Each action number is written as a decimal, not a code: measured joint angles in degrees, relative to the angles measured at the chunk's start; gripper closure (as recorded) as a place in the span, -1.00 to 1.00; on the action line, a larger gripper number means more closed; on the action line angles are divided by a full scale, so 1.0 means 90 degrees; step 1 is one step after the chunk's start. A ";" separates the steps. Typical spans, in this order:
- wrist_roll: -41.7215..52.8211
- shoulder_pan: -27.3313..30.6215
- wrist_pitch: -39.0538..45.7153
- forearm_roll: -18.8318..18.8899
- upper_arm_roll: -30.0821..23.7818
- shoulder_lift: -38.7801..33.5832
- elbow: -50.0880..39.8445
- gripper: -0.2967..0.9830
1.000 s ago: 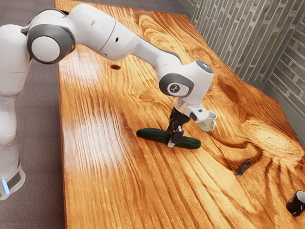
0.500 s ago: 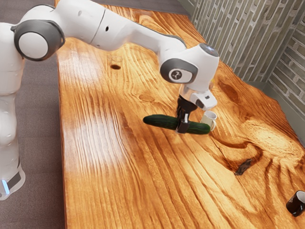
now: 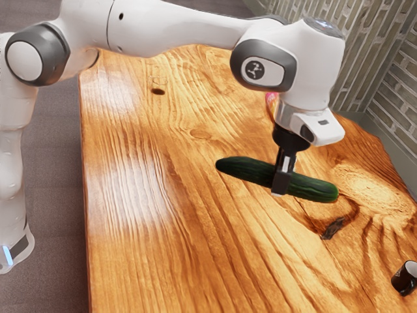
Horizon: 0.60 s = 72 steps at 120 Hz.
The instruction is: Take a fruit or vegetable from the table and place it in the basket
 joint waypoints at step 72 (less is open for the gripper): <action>-0.1138 -0.3074 0.1663 -0.0080 0.1011 0.1845 0.2084 0.25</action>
